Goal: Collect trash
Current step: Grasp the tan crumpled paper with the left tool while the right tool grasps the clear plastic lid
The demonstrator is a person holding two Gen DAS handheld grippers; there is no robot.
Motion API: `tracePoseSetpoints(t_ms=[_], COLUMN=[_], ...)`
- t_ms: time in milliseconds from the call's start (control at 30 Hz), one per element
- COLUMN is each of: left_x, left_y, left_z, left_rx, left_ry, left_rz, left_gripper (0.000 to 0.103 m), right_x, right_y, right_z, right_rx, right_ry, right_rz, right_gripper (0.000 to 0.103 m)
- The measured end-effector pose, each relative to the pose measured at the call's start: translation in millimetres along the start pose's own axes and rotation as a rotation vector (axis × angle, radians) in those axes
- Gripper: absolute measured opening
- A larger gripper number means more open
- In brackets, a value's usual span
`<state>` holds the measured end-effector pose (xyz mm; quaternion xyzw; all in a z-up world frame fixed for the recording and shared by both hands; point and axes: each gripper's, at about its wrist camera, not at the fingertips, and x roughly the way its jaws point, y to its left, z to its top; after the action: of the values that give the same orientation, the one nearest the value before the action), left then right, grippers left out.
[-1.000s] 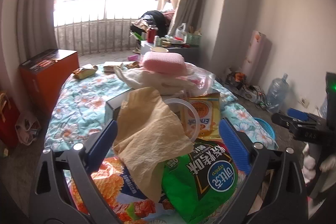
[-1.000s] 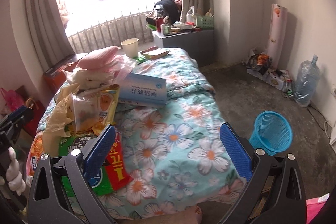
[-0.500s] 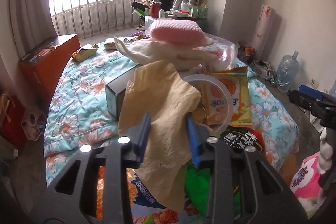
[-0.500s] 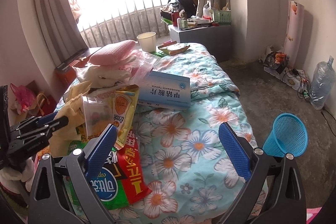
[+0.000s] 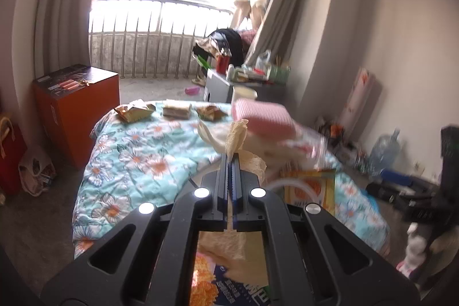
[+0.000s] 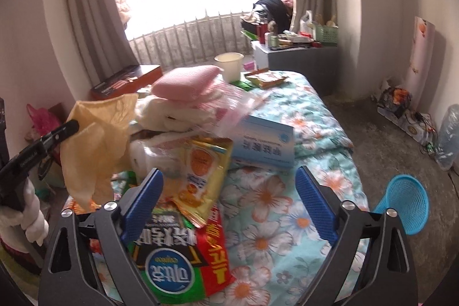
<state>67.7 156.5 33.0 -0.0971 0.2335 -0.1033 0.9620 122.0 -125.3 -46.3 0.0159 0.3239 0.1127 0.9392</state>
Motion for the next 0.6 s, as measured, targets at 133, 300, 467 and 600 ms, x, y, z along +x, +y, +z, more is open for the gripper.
tracePoseSetpoints(t_ms=[133, 300, 467, 600], left_x=[-16, -24, -35, -48], left_y=[19, 34, 43, 47], left_z=[11, 13, 14, 17], left_rx=[-0.081, -0.102, -0.108, -0.101], left_ry=[-0.080, -0.109, -0.135, -0.158], left_rz=[-0.032, -0.001, 0.031, 0.062], left_gripper=[0.000, 0.000, 0.000, 0.000], right_x=[13, 48, 77, 79], right_y=[23, 45, 57, 61], right_z=[7, 8, 4, 4], right_rx=[-0.043, -0.069, -0.090, -0.064], right_ry=[0.010, 0.093, 0.188, 0.201], right_rz=[0.089, 0.133, 0.166, 0.200], right_gripper=[0.077, 0.055, 0.028, 0.006])
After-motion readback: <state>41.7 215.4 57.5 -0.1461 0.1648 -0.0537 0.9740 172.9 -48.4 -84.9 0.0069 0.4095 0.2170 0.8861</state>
